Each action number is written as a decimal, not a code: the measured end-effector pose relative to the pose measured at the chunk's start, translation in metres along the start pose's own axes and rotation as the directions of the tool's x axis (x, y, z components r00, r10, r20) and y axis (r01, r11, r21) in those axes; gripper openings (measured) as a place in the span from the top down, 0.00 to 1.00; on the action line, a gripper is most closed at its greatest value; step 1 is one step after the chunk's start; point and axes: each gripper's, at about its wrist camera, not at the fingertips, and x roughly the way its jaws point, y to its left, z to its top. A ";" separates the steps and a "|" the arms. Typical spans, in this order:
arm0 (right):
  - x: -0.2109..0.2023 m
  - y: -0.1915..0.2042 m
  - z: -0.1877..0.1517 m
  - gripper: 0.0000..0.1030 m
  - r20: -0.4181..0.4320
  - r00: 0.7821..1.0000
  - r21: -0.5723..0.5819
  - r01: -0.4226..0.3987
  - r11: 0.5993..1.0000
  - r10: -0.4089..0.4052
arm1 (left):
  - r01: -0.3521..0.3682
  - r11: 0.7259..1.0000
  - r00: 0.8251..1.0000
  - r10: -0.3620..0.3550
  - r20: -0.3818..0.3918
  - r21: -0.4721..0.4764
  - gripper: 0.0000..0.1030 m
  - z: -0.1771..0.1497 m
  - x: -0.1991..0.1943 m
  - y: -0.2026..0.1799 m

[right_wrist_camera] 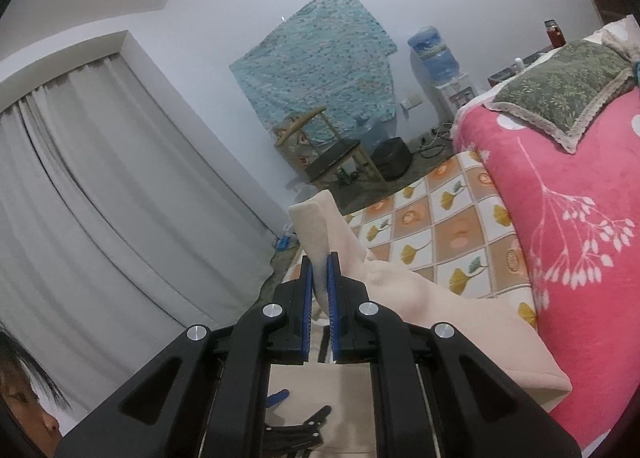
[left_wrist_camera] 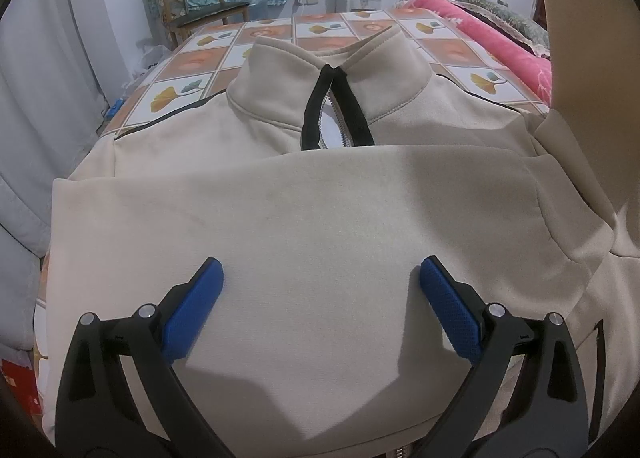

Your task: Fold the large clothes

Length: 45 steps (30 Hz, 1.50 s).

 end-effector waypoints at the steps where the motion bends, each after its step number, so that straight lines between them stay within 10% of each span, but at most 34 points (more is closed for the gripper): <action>1: 0.000 0.003 0.000 0.93 -0.001 1.000 -0.003 -0.004 1.000 0.004 | 0.000 1.000 1.000 0.000 0.000 0.000 0.07 0.000 0.000 0.000; 16: 0.018 0.034 -0.002 0.93 -0.011 1.000 -0.046 -0.026 0.999 0.026 | 0.007 1.000 1.000 -0.007 0.003 -0.004 0.07 0.000 -0.001 0.000; 20: 0.026 0.033 0.001 0.93 -0.013 1.000 -0.024 -0.013 1.000 0.013 | 0.108 0.991 0.994 -0.107 0.011 -0.082 0.07 0.001 -0.016 0.017; 32: 0.083 0.110 -0.028 0.93 -0.059 0.994 -0.131 -0.103 0.986 0.096 | 0.285 0.934 0.940 -0.228 0.255 -0.216 0.08 -0.049 -0.124 0.125; 37: 0.150 0.163 -0.083 0.91 -0.219 0.963 -0.205 -0.203 0.957 0.157 | 0.351 0.904 0.917 -0.279 0.286 -0.245 0.08 -0.071 -0.137 0.155; 42: 0.226 0.166 -0.158 0.65 -0.556 0.831 -0.249 -0.168 0.954 0.001 | 0.374 0.882 0.910 -0.289 0.296 -0.288 0.11 -0.079 -0.134 0.174; 45: 0.216 0.134 -0.154 0.61 -0.552 0.834 -0.191 -0.117 0.975 -0.009 | 0.369 0.880 0.916 -0.290 0.277 -0.300 0.22 -0.072 -0.127 0.179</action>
